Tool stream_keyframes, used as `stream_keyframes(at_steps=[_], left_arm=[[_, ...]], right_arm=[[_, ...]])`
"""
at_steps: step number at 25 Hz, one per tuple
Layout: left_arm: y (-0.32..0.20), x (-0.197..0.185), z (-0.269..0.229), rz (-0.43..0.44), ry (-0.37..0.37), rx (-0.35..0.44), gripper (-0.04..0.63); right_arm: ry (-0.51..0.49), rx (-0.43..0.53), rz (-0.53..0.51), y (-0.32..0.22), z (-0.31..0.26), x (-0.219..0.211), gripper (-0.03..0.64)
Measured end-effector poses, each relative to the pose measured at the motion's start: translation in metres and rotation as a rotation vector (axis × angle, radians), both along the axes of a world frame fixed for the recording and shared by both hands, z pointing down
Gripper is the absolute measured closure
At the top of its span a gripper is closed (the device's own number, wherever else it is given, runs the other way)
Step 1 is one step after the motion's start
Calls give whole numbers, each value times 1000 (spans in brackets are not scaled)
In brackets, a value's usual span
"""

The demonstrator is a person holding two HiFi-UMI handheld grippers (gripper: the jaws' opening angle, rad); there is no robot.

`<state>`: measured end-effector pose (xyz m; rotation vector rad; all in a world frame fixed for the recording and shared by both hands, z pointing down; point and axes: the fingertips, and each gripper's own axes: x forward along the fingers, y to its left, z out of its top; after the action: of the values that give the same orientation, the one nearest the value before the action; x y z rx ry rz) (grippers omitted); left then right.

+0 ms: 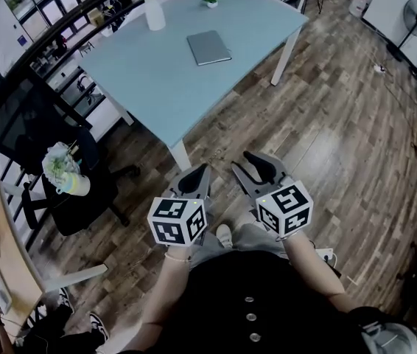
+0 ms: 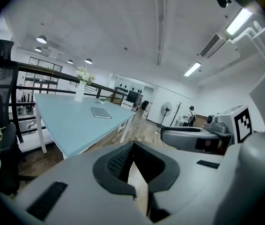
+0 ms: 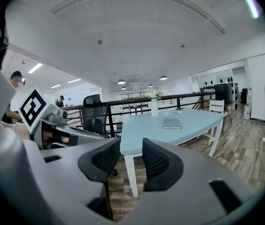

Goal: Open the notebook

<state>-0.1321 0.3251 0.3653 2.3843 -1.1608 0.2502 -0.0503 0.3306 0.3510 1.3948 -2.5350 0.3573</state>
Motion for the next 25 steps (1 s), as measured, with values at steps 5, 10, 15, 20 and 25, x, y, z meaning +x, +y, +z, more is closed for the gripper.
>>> stream_keyframes(at_steps=[5, 10, 15, 20, 25], left_arm=[[-6, -1, 9, 7, 11, -30, 578], [-18, 2, 17, 20, 14, -53, 578], [-35, 2, 18, 10, 29, -64, 578], [-65, -6, 21, -32, 31, -77, 578], [-97, -8, 22, -63, 22, -84, 578]], right_arm=[[-4, -17, 13, -12, 4, 4, 463], [0, -35, 21, -21, 12, 7, 459], [-9, -35, 1, -43, 11, 6, 457], [-4, -31, -31, -76, 10, 1, 457], [-9, -48, -57, -110, 15, 0, 457]])
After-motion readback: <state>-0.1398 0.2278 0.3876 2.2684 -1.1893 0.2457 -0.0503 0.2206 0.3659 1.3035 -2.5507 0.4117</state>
